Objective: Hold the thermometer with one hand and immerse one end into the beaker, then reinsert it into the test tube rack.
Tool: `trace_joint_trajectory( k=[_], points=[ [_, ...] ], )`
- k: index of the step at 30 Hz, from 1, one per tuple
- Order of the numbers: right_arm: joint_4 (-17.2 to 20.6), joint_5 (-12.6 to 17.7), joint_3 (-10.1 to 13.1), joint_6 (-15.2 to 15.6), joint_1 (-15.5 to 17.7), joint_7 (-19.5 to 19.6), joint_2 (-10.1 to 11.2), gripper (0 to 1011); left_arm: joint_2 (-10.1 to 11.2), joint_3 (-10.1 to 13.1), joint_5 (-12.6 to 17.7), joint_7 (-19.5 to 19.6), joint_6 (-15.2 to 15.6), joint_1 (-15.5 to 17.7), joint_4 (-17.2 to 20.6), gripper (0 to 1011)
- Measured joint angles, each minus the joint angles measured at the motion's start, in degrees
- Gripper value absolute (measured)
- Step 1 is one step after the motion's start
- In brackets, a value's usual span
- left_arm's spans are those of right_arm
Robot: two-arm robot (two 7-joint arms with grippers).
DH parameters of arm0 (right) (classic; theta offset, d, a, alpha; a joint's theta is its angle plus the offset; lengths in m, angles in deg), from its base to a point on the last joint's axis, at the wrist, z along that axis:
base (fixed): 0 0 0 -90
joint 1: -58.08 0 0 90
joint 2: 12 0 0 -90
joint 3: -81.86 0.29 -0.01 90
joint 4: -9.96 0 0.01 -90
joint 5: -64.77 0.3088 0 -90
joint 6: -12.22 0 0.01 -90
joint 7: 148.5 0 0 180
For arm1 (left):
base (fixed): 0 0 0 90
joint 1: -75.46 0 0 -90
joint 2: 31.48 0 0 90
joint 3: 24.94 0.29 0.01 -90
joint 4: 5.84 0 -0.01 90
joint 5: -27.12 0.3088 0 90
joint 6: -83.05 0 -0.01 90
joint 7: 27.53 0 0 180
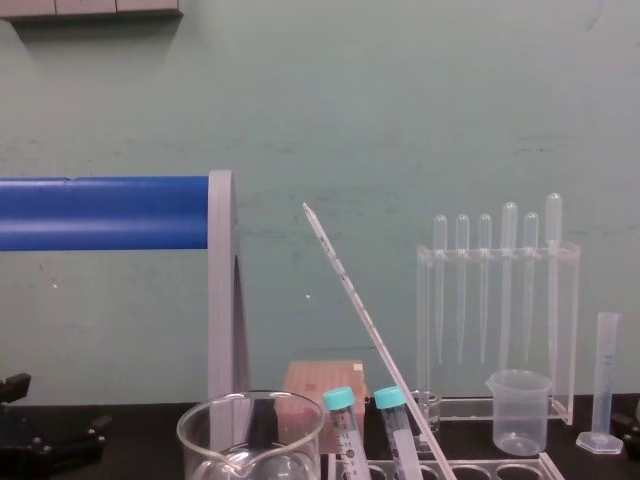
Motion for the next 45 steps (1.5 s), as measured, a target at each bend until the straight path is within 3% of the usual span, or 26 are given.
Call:
trace_joint_trajectory(
  k=[39, 41, 44, 45],
  points=[
    [0.03, 0.17, 0.1, 0.18, -0.01, -0.16, -0.01, 1003, 0.0, 0.0, 0.0, 0.0, 0.0, 0.0, 0.0, 1008],
    [0.52, 1.76, 0.79, 1.19, -0.1, -1.83, -0.01, 1003, 0.0, 0.0, 0.0, 0.0, 0.0, 0.0, 0.0, 1008],
    [2.81, 8.42, 3.41, 4.93, -0.54, -7.07, -0.2, 1003, 0.0, 0.0, 0.0, 0.0, 0.0, 0.0, 0.0, 1008],
    [2.81, 8.42, 3.41, 4.93, -0.54, -7.07, -0.2, 1003, 0.01, 0.0, 0.0, 0.0, 0.0, 0.0, 0.0, 1008]
  ],
)
